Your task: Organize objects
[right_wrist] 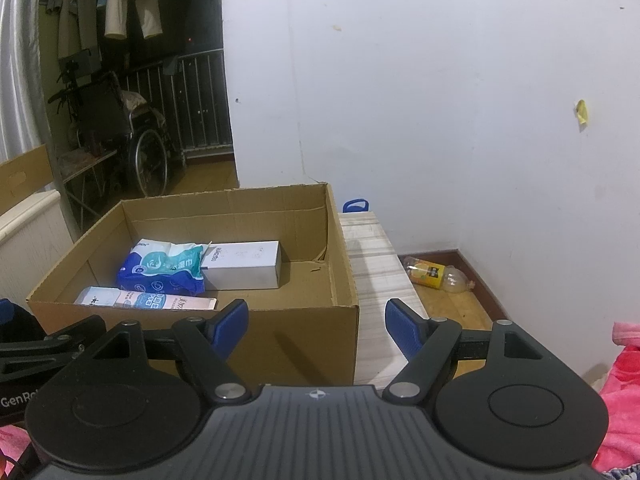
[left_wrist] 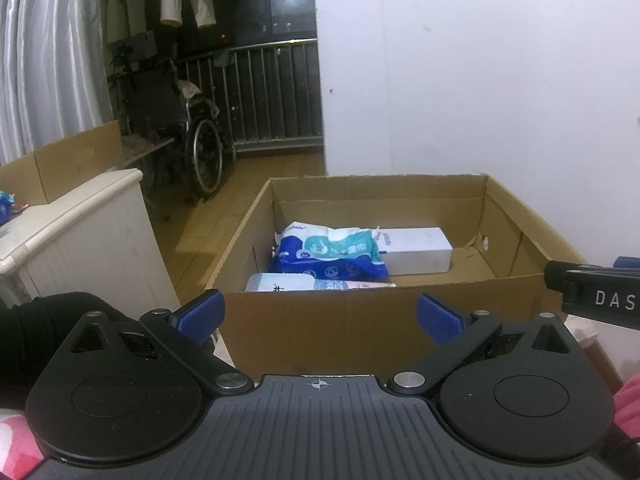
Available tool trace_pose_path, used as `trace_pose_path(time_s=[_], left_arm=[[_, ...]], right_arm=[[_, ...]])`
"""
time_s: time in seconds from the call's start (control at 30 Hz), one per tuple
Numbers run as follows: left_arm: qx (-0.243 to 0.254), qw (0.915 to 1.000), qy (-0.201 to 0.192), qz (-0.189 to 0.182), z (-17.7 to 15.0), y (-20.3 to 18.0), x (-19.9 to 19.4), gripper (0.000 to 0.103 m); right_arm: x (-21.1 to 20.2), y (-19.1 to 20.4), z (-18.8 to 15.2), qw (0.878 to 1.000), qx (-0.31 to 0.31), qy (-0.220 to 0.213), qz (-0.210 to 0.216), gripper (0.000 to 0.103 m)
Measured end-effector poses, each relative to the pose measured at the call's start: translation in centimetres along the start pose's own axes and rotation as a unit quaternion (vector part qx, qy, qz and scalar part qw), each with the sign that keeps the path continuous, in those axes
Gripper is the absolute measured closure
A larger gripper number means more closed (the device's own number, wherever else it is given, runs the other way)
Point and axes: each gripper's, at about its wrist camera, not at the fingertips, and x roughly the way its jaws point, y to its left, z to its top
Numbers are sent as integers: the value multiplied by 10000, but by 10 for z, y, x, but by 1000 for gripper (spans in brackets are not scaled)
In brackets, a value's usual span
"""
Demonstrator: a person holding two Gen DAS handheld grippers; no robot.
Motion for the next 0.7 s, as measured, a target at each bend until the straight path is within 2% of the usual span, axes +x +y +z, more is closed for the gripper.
trace_pose_path(time_s=[0.47, 0.7], left_arm=[[45, 9999, -105, 4, 0, 0, -1, 0], [-127, 9999, -24, 1, 0, 5, 2, 0]], right_arm=[[2, -2, 1, 10000, -7, 5, 4, 25], [2, -1, 1, 10000, -10, 10, 6, 25]])
